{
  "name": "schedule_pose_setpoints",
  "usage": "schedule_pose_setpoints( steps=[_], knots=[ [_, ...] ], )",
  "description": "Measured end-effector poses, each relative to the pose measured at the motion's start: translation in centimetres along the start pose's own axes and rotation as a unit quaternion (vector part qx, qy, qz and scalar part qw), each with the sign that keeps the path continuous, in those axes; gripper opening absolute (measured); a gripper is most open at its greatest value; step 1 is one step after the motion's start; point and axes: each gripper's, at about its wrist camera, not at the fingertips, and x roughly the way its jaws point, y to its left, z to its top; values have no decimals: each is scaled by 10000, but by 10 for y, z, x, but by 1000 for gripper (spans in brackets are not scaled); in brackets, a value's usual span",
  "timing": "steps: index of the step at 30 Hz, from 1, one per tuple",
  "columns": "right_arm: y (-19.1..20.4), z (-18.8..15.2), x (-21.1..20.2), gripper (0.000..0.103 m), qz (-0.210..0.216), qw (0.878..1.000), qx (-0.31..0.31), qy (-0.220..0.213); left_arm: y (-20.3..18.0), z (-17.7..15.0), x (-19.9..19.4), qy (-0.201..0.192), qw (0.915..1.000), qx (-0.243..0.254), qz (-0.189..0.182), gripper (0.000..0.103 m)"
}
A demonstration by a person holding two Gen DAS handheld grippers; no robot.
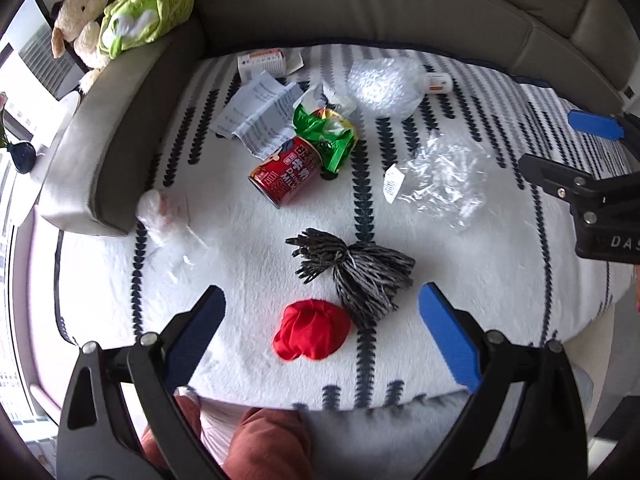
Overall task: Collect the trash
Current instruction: 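Grasp the black yarn tassel with the left tool while the right tool grasps the clear plastic bag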
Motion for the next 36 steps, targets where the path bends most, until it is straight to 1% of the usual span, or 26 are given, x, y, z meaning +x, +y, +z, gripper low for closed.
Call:
schedule_pose_setpoints(
  steps=[3,8,11,13,14,15,16,17,18,19,20,21,22,23,24,27,29,34,36],
  knots=[
    [-6,-2,37,96,71,10000,-43,11,-6,3,41,41,9999,-83,97,97],
    [-10,-5,90,96,148,9998,-145,63,-12,8,106,330,9989,-242,225,94],
    [-12,-6,118,96,167,9996,-193,156,-12,6,137,472,9980,-259,333,93],
    [-13,-9,132,96,175,9994,-208,214,-13,4,153,569,9975,-218,371,79],
    [-13,-10,139,96,186,9993,-204,250,-14,3,165,695,9968,-177,346,65],
    [-12,-12,145,96,199,9992,-200,290,-15,1,174,824,9960,-161,302,59],
    [-11,-14,150,96,212,9991,-200,322,-15,-1,184,948,9950,-166,264,58],
    [-11,-16,156,95,225,9989,-207,368,-16,-2,188,967,9949,-166,249,57],
    [-10,-18,160,87,243,9986,-212,411,-17,-3,191,925,9953,-147,259,56],
    [-9,-19,164,83,259,9983,-225,461,-20,-3,190,856,9959,-103,263,54],
    [-7,-21,166,72,278,9979,-261,516,-22,-3,190,828,9963,-62,226,46],
    [-6,-21,167,66,282,9976,-303,559,-25,-3,188,827,9964,-28,168,33],
    [-5,-21,167,61,307,9973,-322,577,-28,-3,187,839,9964,-8,97,28],
    [-4,-21,165,54,385,9969,-325,600,-31,-3,185,836,9965,-5,87,24],
    [-3,-20,163,50,401,9968,-339,605,-32,-3,183,800,9967,-21,101,19],
    [2,-15,149,46,360,9968,-470,531,-34,0,179,788,9969,-57,54,12],
    [3,-9,138,45,364,9971,-469,473,-30,5,172,754,9971,-99,-18,11],
    [6,6,103,45,361,9977,-453,343,-21,16,145,575,9982,-139,-49,11],
    [11,15,88,45,397,9978,-447,298,-14,19,129,459,9989,-103,-64,11]
  ],
)
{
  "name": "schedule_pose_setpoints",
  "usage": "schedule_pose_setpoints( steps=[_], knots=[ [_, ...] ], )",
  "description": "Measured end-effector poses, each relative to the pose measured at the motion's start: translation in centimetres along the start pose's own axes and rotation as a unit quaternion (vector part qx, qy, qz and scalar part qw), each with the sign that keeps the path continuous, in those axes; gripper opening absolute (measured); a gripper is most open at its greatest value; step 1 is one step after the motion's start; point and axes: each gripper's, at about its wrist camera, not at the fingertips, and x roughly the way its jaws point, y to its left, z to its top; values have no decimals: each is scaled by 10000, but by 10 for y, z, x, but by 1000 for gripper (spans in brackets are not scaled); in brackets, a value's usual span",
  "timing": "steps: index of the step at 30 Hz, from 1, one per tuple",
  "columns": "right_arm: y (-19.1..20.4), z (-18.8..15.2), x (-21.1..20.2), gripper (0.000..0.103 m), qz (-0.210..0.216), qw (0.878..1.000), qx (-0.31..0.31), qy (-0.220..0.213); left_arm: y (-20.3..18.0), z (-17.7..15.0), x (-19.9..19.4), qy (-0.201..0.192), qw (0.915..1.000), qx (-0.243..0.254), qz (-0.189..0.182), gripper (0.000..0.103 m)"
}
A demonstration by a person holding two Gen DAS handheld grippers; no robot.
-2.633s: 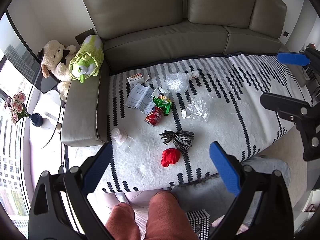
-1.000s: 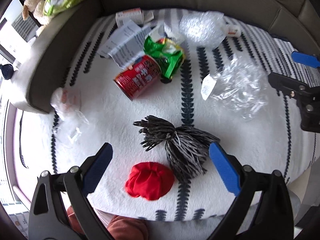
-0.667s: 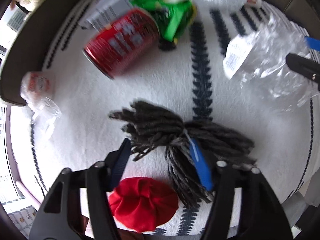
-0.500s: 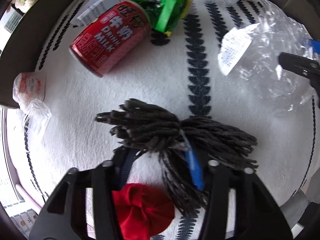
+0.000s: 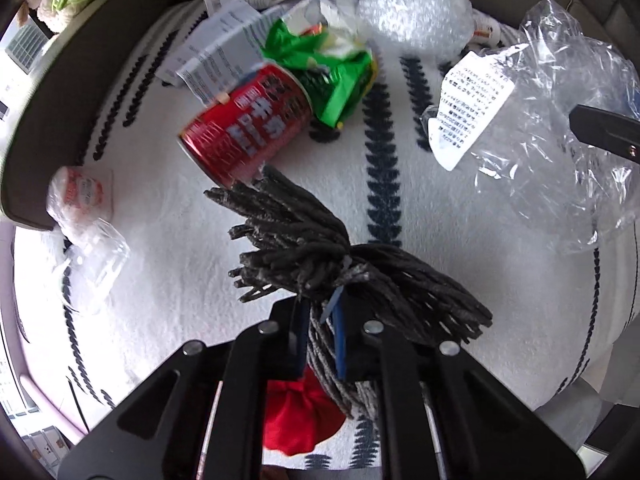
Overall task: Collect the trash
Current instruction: 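Grasp the black yarn tassel with the left tool while the right tool grasps the clear plastic bag, then carry the tassel and plastic bag with both tools over to the grey bin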
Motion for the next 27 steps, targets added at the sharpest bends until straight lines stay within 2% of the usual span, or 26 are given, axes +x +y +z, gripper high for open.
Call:
schedule_pose_setpoints(
  steps=[5,13,19,27],
  knots=[
    [28,26,-35,45,90,9997,-181,-114,25,-6,-39,-208,9998,-31,-25,11],
    [97,88,-73,45,320,9974,-588,-285,114,-16,-91,-331,9982,-489,-55,11],
    [172,144,-100,45,590,9908,-1144,-408,195,-27,-130,-463,9941,-972,132,11],
    [305,227,-121,45,1033,9732,-1971,-585,329,-67,-173,-555,9792,-1899,442,11]
  ],
)
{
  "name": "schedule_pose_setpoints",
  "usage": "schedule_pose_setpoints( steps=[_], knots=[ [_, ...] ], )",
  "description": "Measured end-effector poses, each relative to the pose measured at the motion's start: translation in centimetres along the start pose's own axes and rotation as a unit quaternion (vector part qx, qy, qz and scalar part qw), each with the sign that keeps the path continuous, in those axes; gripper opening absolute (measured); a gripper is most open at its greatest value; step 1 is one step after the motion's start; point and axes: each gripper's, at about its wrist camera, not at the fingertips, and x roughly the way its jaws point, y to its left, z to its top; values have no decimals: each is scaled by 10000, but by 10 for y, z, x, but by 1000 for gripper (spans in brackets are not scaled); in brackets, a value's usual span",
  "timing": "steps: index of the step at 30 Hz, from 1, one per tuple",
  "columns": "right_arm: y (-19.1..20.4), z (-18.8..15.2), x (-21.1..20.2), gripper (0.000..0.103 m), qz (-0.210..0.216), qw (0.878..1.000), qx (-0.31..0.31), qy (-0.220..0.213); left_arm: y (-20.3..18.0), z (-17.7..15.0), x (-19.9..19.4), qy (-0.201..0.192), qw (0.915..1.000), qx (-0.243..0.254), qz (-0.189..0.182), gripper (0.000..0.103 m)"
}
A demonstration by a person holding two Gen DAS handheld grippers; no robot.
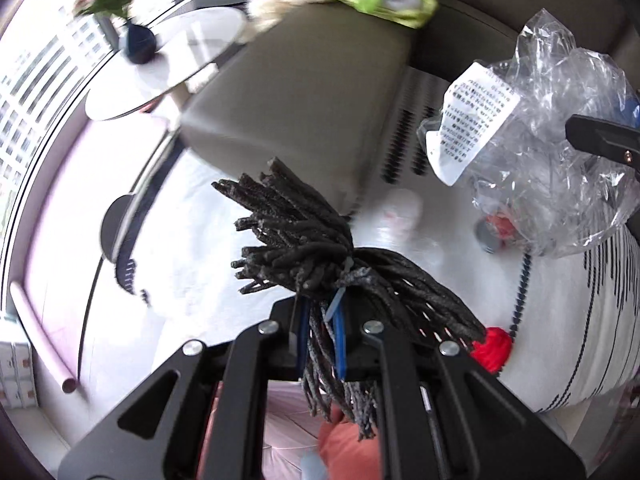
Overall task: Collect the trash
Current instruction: 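Carry the tassel and plastic bag with both tools over to the grey bin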
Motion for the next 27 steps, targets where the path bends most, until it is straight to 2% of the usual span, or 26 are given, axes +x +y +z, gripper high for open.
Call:
schedule_pose_setpoints(
  steps=[7,11,14,18,22,27],
  knots=[
    [100,108,36,45,460,9965,-665,-213,138,0,-16,-65,9956,-816,449,11],
    [162,163,73,45,714,9927,-919,-321,218,-5,-23,-119,9867,-1365,869,11],
    [211,196,101,45,888,9892,-1105,-380,283,-11,-20,-121,9750,-1874,1189,11],
    [269,228,139,45,1192,9832,-1326,-399,345,-27,-15,-50,9574,-2436,1552,11],
    [327,252,173,45,1409,9767,-1585,-323,390,-43,-10,-46,9425,-2767,1876,11],
    [377,269,226,45,1520,9744,-1647,-201,435,-53,22,-15,9276,-3106,2076,11]
  ],
)
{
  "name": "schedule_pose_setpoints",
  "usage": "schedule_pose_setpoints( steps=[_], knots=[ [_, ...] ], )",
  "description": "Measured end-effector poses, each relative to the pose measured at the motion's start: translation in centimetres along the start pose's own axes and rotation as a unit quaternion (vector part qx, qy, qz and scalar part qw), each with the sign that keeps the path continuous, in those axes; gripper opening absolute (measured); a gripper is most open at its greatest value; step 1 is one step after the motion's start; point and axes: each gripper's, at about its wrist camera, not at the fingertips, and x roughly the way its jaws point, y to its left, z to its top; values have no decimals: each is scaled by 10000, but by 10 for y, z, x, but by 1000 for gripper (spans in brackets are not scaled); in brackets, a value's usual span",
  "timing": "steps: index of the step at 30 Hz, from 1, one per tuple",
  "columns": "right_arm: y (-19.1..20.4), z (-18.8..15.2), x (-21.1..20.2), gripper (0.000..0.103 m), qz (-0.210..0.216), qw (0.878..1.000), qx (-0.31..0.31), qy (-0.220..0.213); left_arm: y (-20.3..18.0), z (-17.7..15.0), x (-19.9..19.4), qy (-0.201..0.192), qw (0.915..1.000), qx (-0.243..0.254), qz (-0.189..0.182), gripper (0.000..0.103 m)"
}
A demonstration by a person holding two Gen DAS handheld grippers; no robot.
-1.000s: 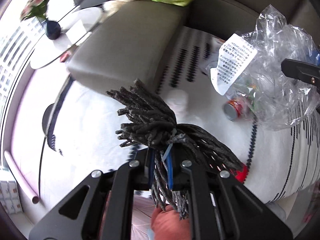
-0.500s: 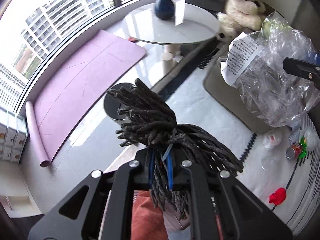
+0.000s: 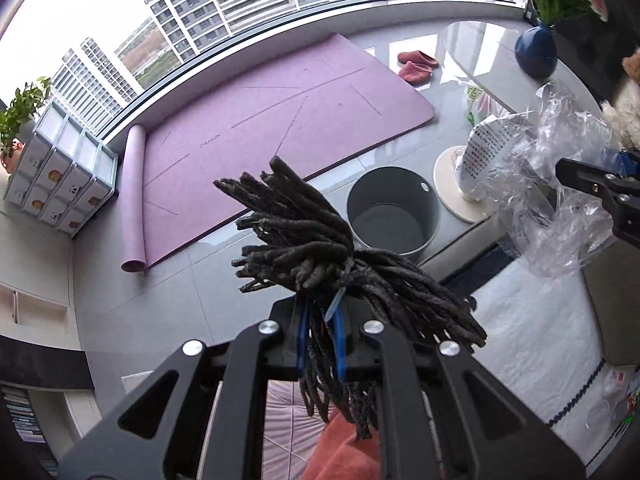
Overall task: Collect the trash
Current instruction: 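Carry the tassel and plastic bag with both tools over to the grey bin, then open the right tool over the bin while the left tool drops the tassel in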
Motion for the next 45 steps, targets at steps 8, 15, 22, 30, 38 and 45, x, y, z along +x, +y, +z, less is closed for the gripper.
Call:
schedule_pose_setpoints(
  steps=[8,15,22,30,38,45],
  knots=[
    [6,25,124,46,-166,9997,109,174,5,27,109,0,9999,-100,-5,11],
    [7,38,210,68,-249,9993,92,270,-19,46,185,-15,9995,278,-141,11],
    [3,38,228,76,-259,9994,86,234,-38,57,218,-85,9978,580,-296,11],
    [-13,44,246,80,-257,9991,217,243,-52,53,228,-48,9964,716,-446,11],
    [-18,48,246,88,-163,9994,243,185,-53,48,229,7,9959,730,-534,11],
    [-24,52,248,88,-226,9991,333,129,-54,53,235,-45,9948,797,-627,11]
  ],
)
